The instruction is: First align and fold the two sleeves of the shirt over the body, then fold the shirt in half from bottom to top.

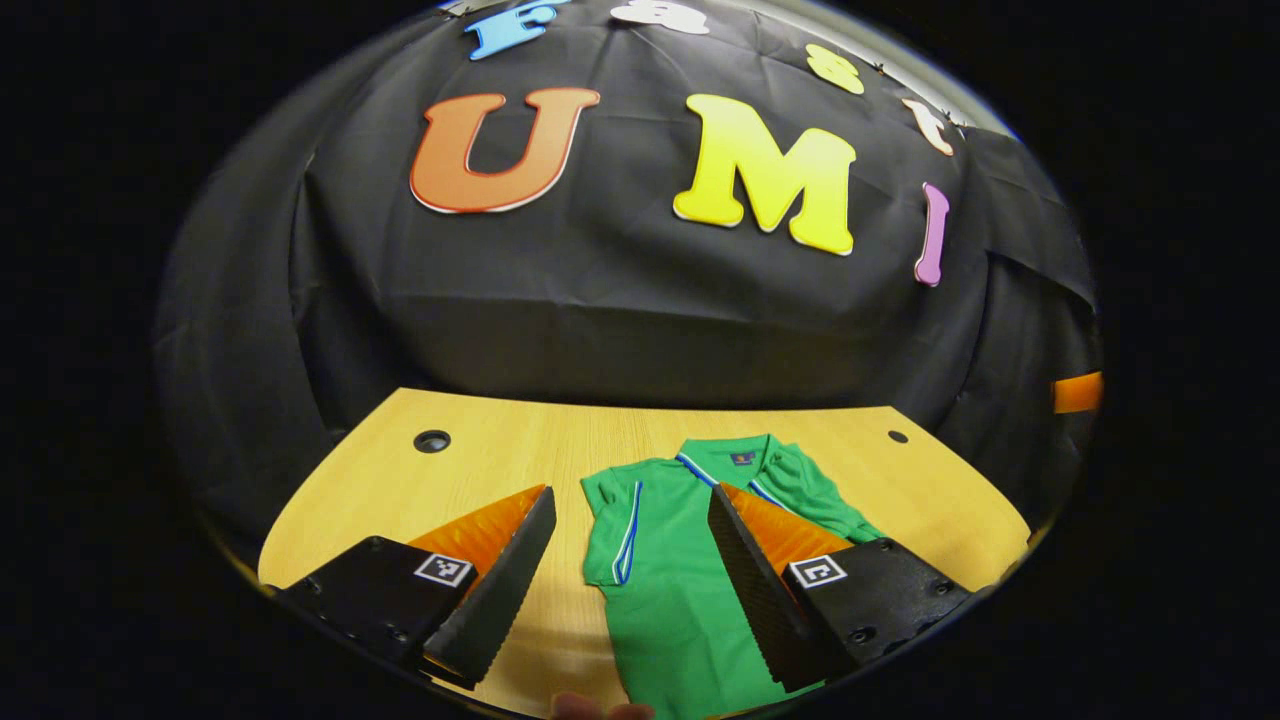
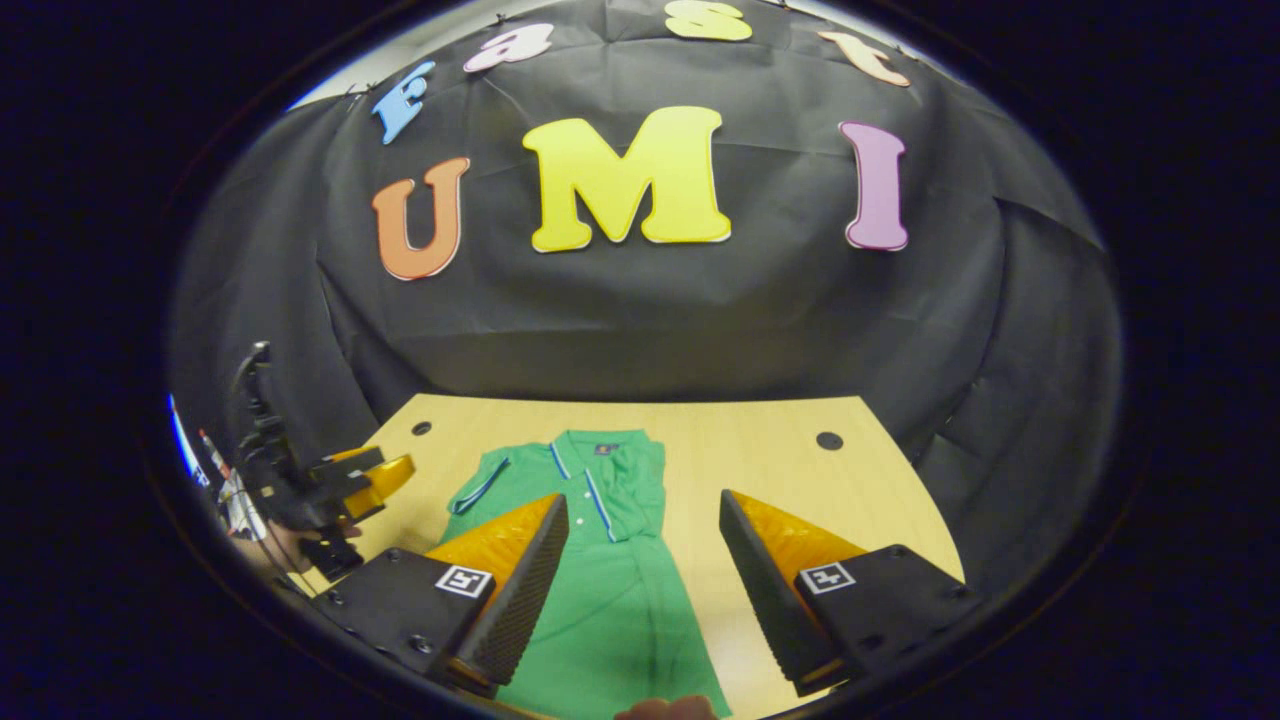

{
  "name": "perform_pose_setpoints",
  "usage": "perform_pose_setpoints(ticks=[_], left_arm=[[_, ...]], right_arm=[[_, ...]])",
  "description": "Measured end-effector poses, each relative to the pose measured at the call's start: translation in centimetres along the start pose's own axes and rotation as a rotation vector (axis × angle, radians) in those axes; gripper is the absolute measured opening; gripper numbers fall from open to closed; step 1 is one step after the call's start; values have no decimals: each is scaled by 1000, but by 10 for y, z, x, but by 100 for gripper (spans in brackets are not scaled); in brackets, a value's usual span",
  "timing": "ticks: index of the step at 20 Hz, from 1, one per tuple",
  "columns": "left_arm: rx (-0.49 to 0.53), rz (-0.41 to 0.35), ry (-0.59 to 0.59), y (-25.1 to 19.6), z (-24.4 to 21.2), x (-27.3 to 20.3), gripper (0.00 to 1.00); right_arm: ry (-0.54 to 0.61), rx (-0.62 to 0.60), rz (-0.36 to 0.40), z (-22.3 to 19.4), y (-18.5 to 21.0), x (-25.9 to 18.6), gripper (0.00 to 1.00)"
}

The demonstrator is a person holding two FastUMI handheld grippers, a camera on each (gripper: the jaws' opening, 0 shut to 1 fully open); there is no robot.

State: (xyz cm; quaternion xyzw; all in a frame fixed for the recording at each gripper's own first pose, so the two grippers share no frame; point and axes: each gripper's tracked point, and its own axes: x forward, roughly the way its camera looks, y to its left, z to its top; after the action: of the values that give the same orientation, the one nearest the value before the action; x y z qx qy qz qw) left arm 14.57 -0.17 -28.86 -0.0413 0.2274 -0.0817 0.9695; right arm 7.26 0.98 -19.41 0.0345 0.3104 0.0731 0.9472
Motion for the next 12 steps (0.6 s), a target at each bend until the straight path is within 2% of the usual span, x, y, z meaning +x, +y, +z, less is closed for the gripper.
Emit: perform_pose_setpoints(ticks=[2,3,5,6,7,12], left_arm=[[17,5,34,7,-15,26,99],[21,12,57,10,-24,38,99],[43,12,100,13,-42,57,99],[49,10,123,15,-53,65,99],[54,16,143,19,-61,72,99],[81,44,216,36,-88,86,96]], right_arm=[[12,14,-14,-3,-9,-3,92],[13,15,-28,-2,-16,-3,95],[14,13,-56,-3,-31,-8,95],[17,17,-64,-5,-36,-10,92],[23,23,-72,-7,-40,-11,95],[39,56,-67,-10,-47,-7,95]])
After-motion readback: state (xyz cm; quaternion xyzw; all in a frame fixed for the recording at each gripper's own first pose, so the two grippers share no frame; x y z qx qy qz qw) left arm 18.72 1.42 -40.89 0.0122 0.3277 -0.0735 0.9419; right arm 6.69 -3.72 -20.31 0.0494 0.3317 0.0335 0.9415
